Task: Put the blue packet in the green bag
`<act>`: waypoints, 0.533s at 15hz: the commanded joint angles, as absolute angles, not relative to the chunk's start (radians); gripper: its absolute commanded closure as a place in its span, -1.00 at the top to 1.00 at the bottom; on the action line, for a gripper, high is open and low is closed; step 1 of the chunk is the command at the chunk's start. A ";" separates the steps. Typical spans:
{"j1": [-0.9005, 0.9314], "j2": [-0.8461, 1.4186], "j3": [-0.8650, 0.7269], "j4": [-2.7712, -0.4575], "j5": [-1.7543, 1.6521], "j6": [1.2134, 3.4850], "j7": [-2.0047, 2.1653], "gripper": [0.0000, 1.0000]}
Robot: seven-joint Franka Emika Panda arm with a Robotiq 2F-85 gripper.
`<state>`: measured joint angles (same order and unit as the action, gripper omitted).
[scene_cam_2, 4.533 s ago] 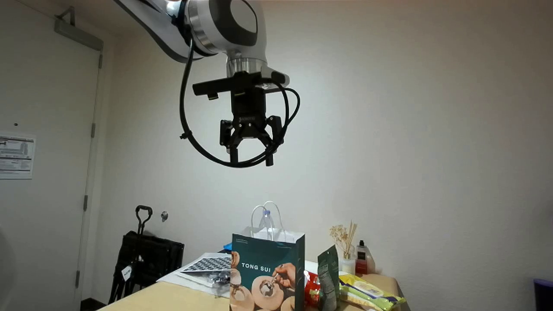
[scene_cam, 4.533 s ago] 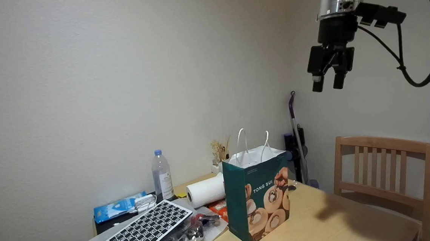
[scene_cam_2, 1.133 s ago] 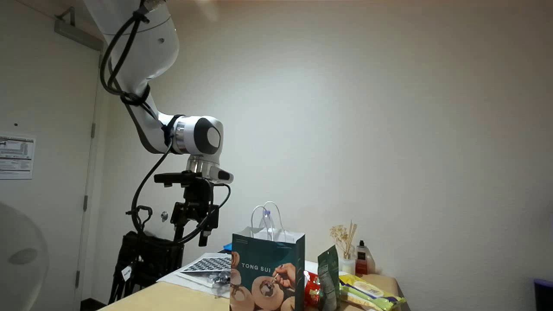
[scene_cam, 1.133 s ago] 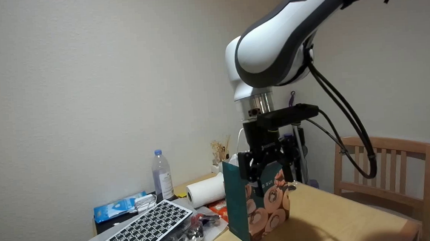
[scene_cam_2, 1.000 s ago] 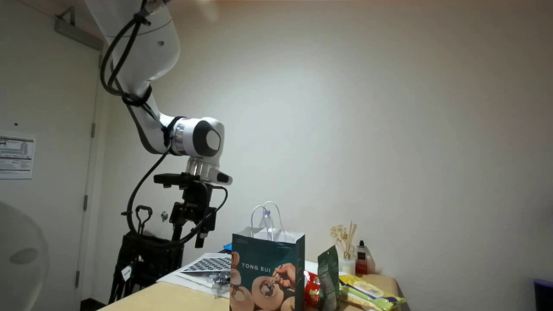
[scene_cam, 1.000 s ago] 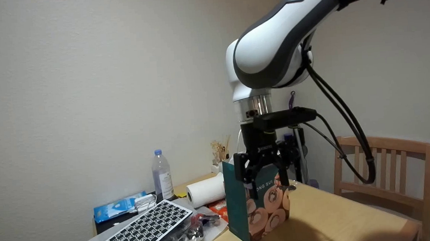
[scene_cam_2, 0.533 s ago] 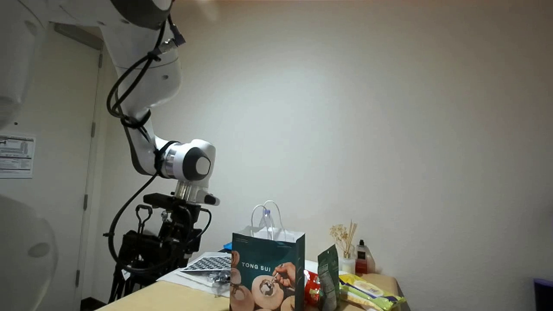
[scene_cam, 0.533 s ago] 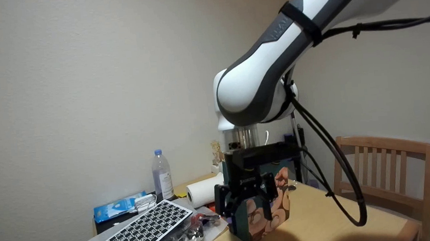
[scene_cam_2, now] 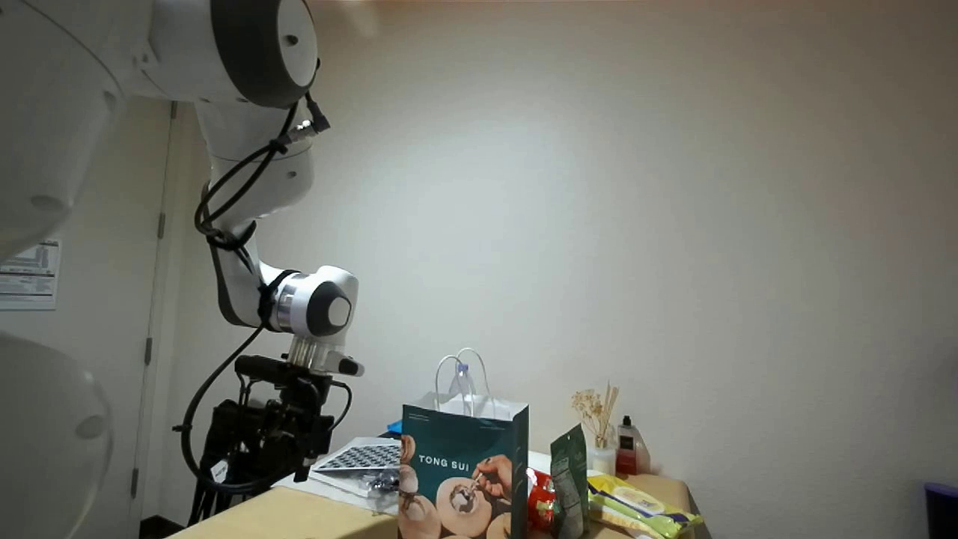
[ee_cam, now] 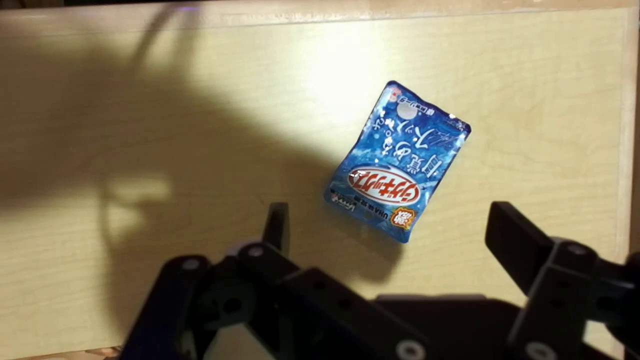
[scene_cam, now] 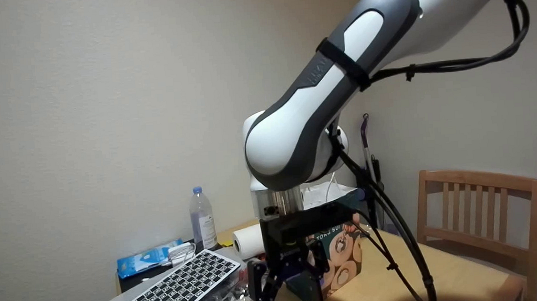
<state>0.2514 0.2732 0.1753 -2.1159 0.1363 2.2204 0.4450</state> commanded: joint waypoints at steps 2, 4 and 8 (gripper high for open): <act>0.255 0.272 0.170 -2.114 0.138 2.218 0.444 1.00; 0.255 0.315 0.176 -2.093 0.133 2.191 0.402 1.00; 0.245 0.388 0.185 -2.073 0.137 2.135 0.263 1.00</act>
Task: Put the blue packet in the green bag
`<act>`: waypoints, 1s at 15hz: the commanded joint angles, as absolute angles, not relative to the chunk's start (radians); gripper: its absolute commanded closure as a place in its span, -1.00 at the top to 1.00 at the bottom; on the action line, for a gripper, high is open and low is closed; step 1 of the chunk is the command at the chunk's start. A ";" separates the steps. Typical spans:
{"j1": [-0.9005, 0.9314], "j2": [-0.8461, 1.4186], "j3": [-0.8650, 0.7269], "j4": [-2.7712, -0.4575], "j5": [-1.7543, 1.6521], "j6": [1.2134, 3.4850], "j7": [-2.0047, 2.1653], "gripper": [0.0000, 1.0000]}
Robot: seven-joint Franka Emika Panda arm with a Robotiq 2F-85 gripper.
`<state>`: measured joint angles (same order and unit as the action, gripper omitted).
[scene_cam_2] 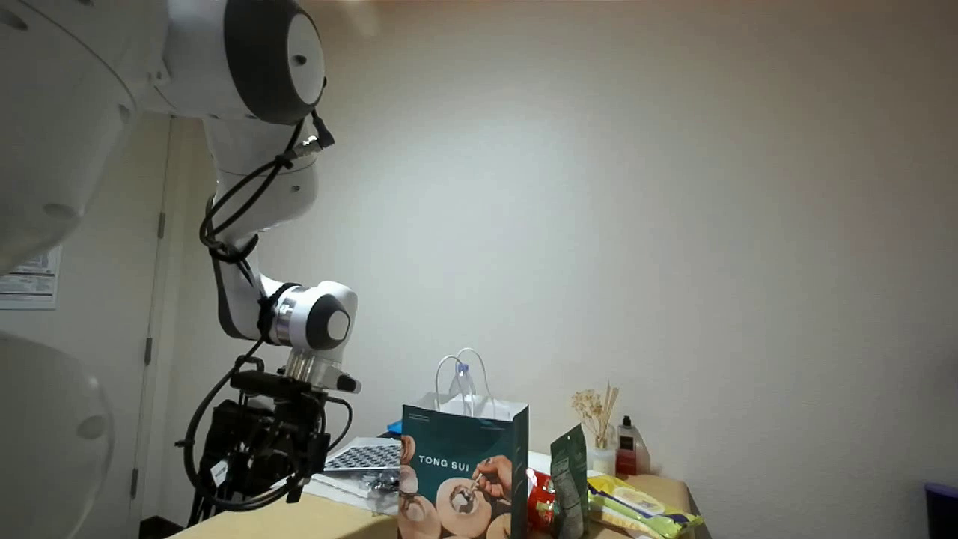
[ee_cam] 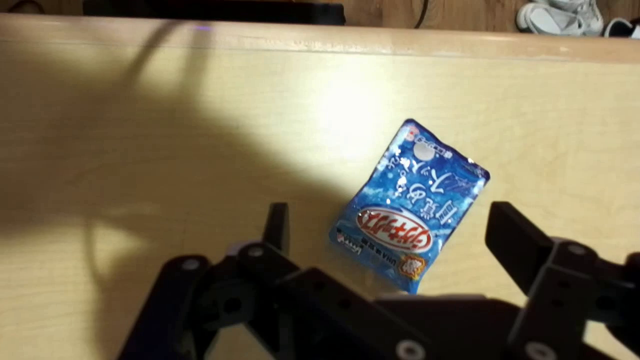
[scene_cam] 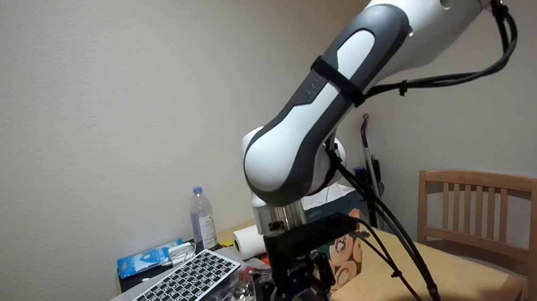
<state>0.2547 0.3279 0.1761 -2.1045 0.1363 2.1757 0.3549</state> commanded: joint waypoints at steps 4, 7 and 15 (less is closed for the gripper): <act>0.263 0.482 0.168 -2.030 0.057 2.121 0.194 1.00; 0.263 0.487 0.167 -2.040 0.042 2.149 0.217 1.00; 0.289 0.555 0.158 -1.941 -0.028 2.134 0.191 1.00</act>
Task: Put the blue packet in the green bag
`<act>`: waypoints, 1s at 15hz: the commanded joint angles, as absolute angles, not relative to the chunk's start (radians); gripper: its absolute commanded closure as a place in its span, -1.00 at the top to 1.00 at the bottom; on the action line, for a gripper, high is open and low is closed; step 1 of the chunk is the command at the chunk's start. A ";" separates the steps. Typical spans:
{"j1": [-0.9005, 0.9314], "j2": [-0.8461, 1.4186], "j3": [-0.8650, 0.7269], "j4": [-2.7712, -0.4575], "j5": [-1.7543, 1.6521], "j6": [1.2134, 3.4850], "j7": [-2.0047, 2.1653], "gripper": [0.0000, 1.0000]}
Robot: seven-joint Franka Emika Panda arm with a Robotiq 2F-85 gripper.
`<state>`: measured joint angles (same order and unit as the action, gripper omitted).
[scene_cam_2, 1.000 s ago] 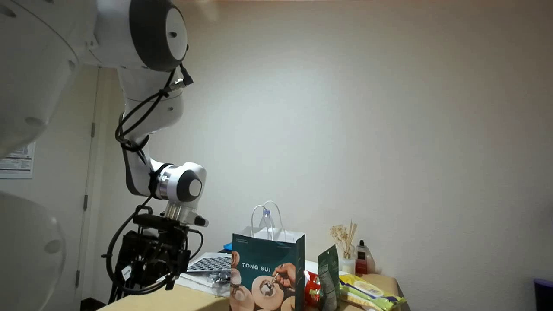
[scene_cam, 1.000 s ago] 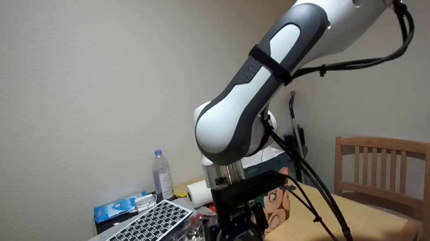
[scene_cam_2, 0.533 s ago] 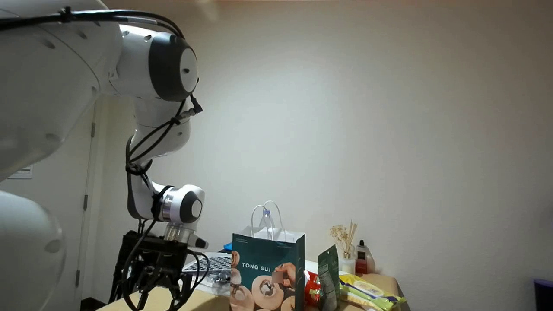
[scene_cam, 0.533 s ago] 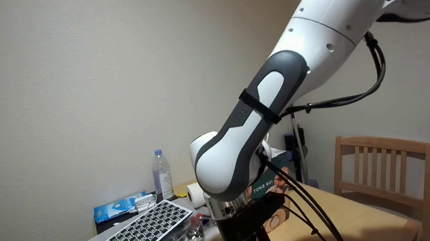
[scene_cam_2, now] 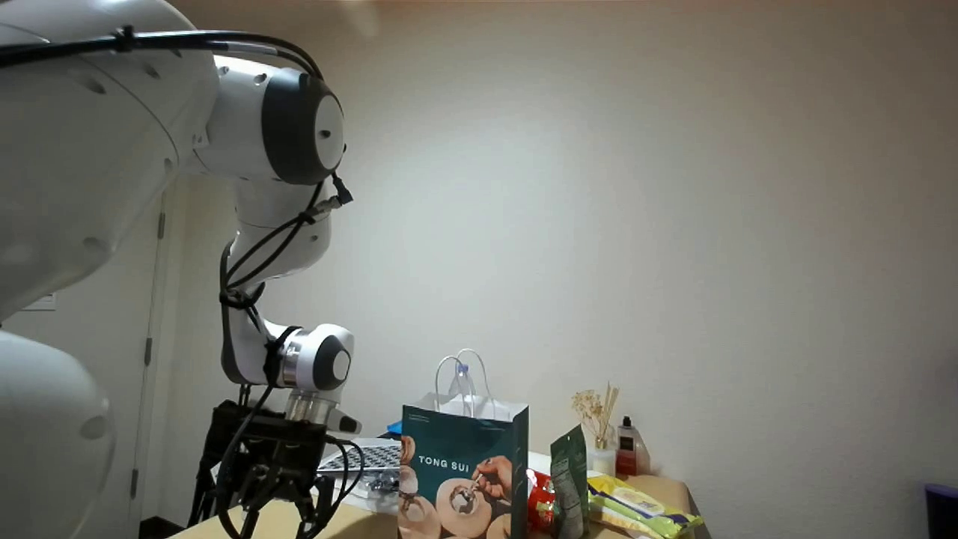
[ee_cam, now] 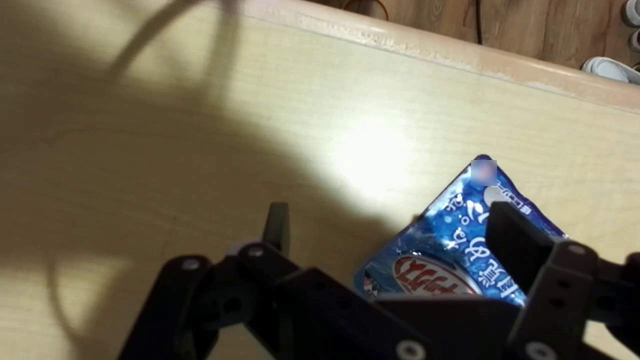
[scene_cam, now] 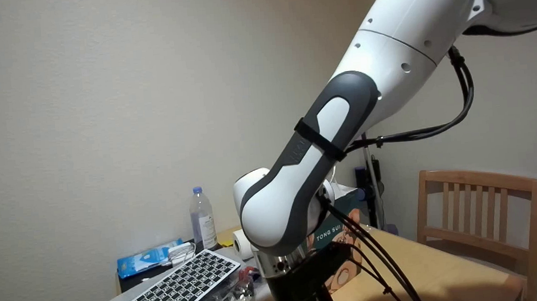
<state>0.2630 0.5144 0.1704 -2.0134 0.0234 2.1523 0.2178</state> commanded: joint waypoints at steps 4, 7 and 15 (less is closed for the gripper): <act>0.366 0.661 0.131 -1.756 -0.168 2.052 0.213 1.00; 0.373 0.659 0.138 -1.752 -0.167 2.039 0.217 1.00; 0.362 0.733 0.141 -1.688 -0.174 2.028 0.141 1.00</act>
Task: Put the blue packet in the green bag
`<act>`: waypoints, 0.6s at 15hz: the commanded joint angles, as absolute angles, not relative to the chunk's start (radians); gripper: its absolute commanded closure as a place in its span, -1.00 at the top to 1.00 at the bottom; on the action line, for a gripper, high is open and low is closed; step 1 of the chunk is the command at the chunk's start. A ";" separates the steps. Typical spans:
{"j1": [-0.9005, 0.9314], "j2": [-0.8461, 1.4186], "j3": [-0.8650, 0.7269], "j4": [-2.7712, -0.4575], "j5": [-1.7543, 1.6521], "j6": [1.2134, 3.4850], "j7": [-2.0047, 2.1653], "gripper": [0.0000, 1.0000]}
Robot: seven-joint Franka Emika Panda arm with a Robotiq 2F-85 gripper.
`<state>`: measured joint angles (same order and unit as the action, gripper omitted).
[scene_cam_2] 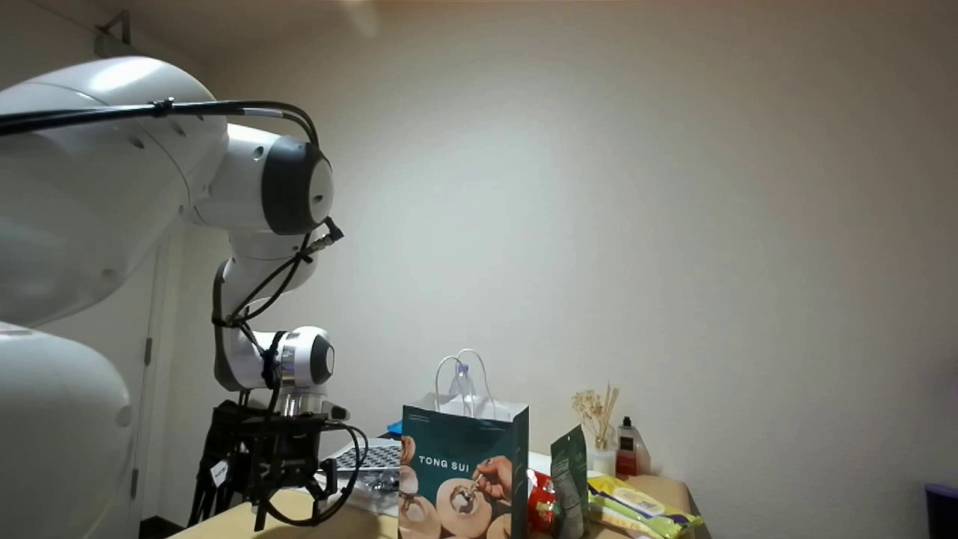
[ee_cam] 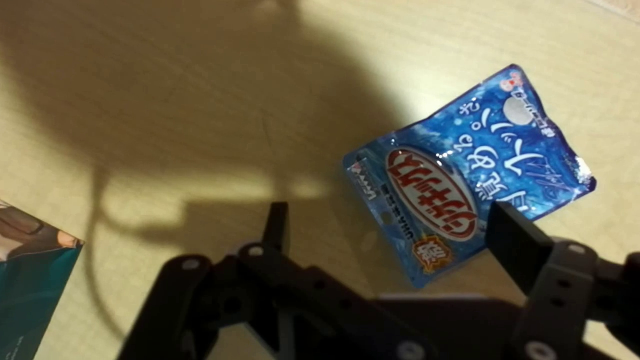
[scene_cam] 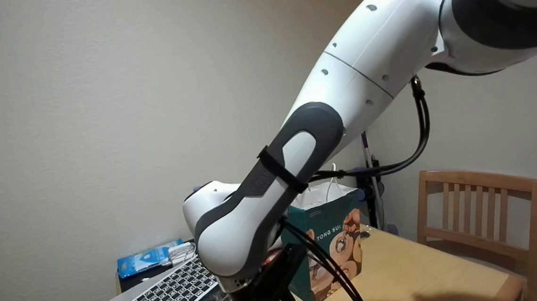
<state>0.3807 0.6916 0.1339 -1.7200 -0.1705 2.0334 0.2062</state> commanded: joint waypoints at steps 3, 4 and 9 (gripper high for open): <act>0.361 0.775 0.139 -1.665 -0.174 2.024 0.109 1.00; 0.360 0.788 0.139 -1.658 -0.173 2.023 0.102 1.00; 0.366 0.835 0.131 -1.618 -0.173 1.999 0.110 0.25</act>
